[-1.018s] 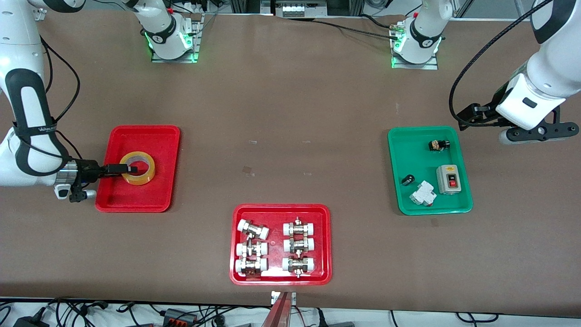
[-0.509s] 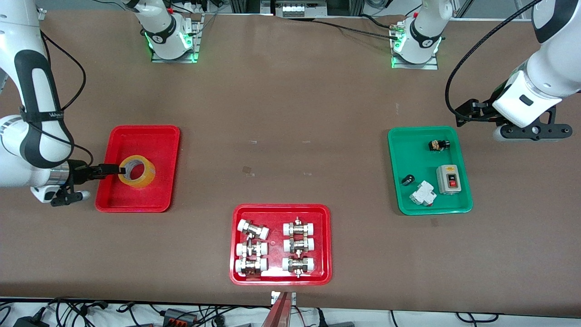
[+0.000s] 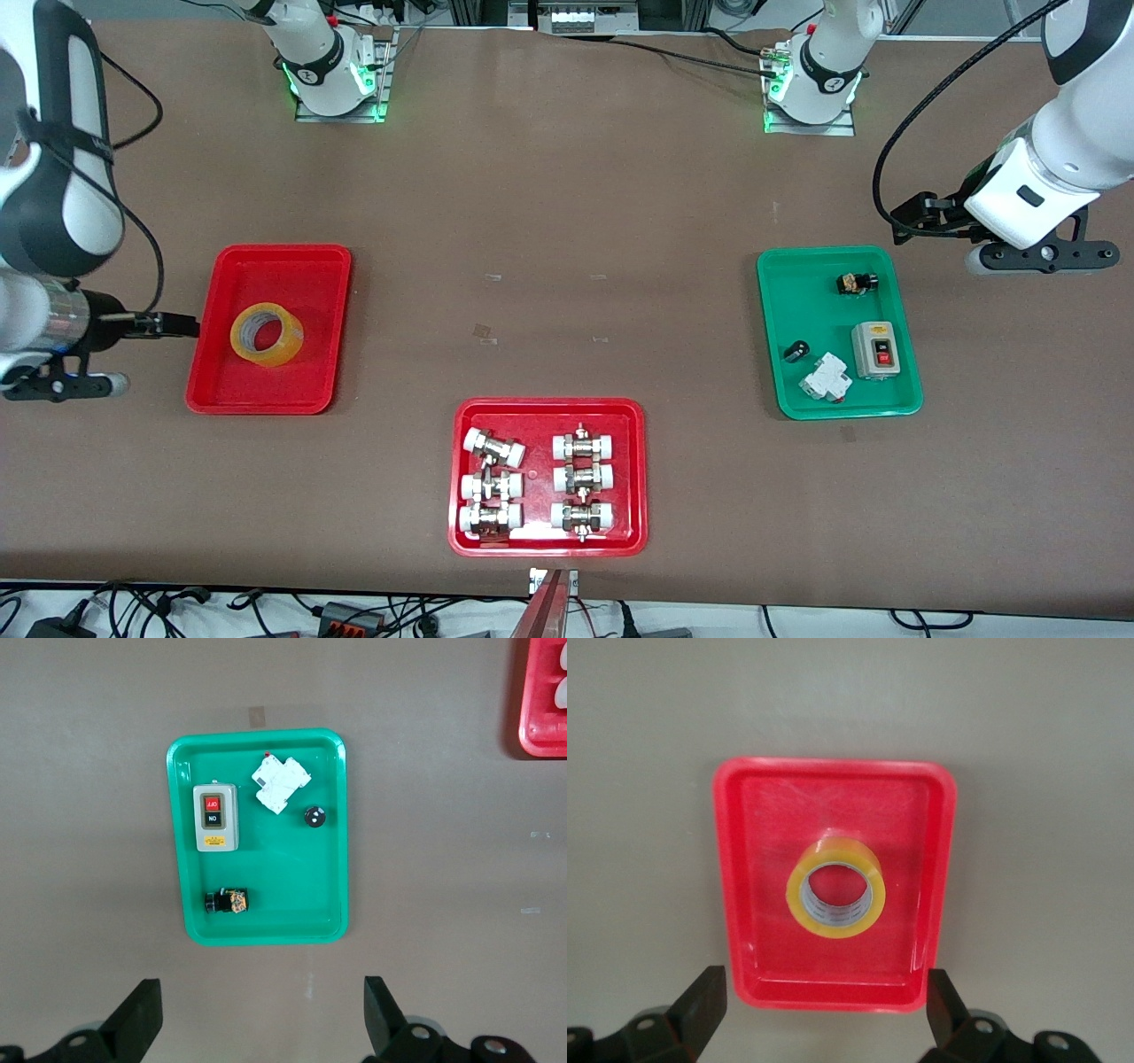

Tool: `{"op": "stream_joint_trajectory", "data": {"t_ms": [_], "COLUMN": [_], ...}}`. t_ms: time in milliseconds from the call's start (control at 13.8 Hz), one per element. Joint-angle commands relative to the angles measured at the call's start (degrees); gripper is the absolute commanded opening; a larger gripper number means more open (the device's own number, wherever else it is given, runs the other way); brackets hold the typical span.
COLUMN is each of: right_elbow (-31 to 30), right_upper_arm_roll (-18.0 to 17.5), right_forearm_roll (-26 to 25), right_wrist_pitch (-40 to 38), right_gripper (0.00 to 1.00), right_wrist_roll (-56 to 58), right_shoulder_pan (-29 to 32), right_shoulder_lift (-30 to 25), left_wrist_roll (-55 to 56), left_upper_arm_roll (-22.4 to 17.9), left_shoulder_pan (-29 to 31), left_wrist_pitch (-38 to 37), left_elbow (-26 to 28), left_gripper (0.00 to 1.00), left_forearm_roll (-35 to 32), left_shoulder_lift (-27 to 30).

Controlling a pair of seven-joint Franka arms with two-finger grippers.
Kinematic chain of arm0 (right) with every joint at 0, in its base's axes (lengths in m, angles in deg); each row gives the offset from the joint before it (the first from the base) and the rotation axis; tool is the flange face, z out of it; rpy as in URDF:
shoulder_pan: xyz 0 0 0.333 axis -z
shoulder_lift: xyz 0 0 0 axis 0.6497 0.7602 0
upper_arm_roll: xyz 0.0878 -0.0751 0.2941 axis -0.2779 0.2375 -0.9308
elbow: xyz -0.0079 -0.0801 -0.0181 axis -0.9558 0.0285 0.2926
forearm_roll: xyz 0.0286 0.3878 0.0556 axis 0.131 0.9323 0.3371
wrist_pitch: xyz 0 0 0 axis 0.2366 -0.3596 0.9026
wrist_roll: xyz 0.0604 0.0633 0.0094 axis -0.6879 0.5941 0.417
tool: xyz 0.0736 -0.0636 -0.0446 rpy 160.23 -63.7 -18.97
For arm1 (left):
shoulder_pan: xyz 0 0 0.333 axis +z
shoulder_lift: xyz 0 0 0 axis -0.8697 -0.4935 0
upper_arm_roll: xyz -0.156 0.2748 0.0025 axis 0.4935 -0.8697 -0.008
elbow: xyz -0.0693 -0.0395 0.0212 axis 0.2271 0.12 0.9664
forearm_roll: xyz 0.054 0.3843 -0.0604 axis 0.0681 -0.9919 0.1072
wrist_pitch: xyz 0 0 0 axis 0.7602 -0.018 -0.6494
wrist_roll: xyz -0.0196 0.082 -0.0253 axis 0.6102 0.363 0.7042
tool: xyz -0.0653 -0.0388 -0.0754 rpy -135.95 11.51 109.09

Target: Left arm passes tape to right arm into tray

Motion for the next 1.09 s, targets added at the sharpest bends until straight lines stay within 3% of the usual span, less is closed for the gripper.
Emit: {"op": "stream_joint_trajectory", "data": {"t_ms": [0,218,509,800,1018], "right_elbow": [5.7,6.6,6.3,-0.6,-1.7], "right_upper_arm_roll": [-0.1,0.0,-0.2,1.3,1.8], "right_forearm_roll": [-0.5,-0.6,0.4,-0.3,0.3], "right_wrist_pitch": [-3.1,-3.0,-1.0,3.1,3.6], "right_gripper": [1.00,1.00,1.00,1.00,1.00], "right_wrist_roll": [0.7,-1.6,-3.9,-3.0,-3.0], "right_shoulder_pan": [1.0,0.4,0.3,-1.4,-1.0], "right_shoulder_lift": [-0.1,-3.9,-5.0,-10.2,-11.2], "left_wrist_roll": [-0.5,-1.1,-1.1,-1.1,-1.1], "left_upper_arm_roll": [-0.2,-0.2,-0.2,-0.2,-0.2], "left_shoulder_pan": [1.0,1.1,1.5,1.7,1.8], "left_wrist_pitch": [-1.3,-1.2,-1.2,-1.3,-1.3], "left_elbow": [-0.9,-1.0,-1.0,-0.9,-0.9], "left_gripper": [1.00,1.00,1.00,1.00,1.00], "left_forearm_roll": [1.6,2.1,2.3,2.5,2.5], "left_shoulder_lift": [0.2,0.2,0.2,0.2,0.2]}}
